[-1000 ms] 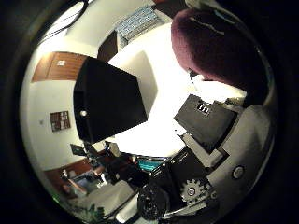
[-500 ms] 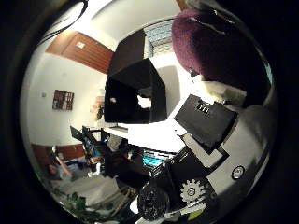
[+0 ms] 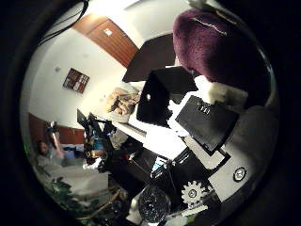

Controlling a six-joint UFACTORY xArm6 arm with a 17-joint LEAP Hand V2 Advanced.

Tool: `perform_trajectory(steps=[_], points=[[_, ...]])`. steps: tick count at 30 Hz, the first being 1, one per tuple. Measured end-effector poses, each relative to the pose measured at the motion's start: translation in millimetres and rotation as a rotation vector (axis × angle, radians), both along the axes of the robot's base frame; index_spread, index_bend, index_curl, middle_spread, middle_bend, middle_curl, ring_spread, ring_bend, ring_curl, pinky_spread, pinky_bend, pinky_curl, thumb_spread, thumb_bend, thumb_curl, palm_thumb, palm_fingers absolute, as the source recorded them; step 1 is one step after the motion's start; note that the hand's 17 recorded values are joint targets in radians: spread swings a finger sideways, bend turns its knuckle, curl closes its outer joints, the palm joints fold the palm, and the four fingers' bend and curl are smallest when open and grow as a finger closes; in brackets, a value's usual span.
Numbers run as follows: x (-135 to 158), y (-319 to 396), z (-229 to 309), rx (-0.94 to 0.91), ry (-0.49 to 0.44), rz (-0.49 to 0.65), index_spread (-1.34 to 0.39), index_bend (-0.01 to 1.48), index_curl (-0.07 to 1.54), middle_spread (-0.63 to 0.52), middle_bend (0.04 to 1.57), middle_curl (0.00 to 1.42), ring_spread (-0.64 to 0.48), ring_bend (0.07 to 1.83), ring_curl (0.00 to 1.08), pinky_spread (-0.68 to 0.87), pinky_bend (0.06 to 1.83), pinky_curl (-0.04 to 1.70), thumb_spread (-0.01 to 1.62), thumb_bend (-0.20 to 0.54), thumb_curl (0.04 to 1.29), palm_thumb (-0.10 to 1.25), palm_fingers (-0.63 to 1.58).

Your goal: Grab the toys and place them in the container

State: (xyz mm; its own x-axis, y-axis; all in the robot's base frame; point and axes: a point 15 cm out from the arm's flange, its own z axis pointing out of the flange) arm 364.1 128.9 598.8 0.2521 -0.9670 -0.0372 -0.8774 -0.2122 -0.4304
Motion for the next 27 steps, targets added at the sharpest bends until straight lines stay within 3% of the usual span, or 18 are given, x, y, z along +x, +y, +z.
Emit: perform_trajectory(steps=[7,20,24,27], points=[[17.8,55.5,13.4,0.075,-0.091,0.048,-0.24,1.14,0.79,-0.14,1.36,0.7,-0.21,1.39,0.66,-0.32,0.97,1.05,0.21,-0.023,0.93,1.06,1.15],[64.0,86.5,-14.4,0.08,-0.09,0.055,-0.23,1.12,0.79,-0.13,1.37,0.7,-0.21,1.38,0.65,-0.34,0.96,1.06,0.25,-0.03,0.92,1.03,1.13],[70.8,84.1,-23.1,0.072,-0.074,0.045,-0.27,0.87,0.76,-0.16,1.24,0.66,-0.24,1.28,0.6,-0.42,0.96,0.97,0.44,-0.053,0.86,0.86,0.98],[74.0,82.4,-31.6,0.06,-0.053,0.042,-0.33,0.5,0.7,-0.21,1.09,0.62,-0.28,1.27,0.57,-0.52,0.98,0.87,0.67,-0.034,0.78,0.8,0.72]])
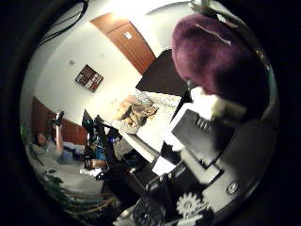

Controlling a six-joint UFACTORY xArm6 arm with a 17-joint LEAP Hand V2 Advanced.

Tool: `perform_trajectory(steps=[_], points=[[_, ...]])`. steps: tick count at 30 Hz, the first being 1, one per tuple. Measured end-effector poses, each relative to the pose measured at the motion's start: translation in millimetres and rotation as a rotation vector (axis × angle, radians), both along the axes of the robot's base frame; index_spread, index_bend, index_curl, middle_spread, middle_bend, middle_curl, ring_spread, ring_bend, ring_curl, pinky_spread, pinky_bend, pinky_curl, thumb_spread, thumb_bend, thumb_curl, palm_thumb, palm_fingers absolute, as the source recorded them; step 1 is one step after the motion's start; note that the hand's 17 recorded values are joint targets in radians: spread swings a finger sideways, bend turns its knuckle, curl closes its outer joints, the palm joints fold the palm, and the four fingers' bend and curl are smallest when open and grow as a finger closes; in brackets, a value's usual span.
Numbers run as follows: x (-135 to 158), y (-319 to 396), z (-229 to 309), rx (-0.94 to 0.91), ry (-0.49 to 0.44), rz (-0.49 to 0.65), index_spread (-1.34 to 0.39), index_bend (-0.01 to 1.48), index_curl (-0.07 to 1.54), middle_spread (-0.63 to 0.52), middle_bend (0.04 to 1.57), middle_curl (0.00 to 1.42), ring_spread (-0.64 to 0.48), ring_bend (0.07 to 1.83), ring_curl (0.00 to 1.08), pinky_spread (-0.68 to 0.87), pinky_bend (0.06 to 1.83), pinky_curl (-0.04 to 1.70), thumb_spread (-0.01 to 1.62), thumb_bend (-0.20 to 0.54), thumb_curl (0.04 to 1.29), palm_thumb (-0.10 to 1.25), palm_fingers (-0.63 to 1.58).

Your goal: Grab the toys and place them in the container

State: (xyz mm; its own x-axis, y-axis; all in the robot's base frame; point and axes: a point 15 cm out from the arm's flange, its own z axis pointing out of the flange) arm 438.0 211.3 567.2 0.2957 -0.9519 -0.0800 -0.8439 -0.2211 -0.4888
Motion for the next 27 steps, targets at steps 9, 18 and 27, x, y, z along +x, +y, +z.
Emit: perform_trajectory(steps=[9,18,27], points=[[2.5,0.9,-17.3,-0.034,0.041,0.024,-0.47,0.37,0.47,-0.05,0.5,0.37,0.14,0.74,0.32,0.32,0.76,0.74,1.09,-0.028,0.51,0.64,0.05],[2.8,1.0,-18.0,-0.042,0.039,0.038,-0.47,0.19,0.37,-0.03,0.4,0.33,0.24,0.5,0.22,0.57,0.6,0.54,1.1,-0.022,0.42,0.63,0.14],[0.7,-5.0,-11.7,-0.039,0.029,0.031,-0.46,0.17,0.31,-0.03,0.33,0.32,0.24,0.4,0.2,0.57,0.55,0.44,1.1,-0.022,0.39,0.63,0.2]])
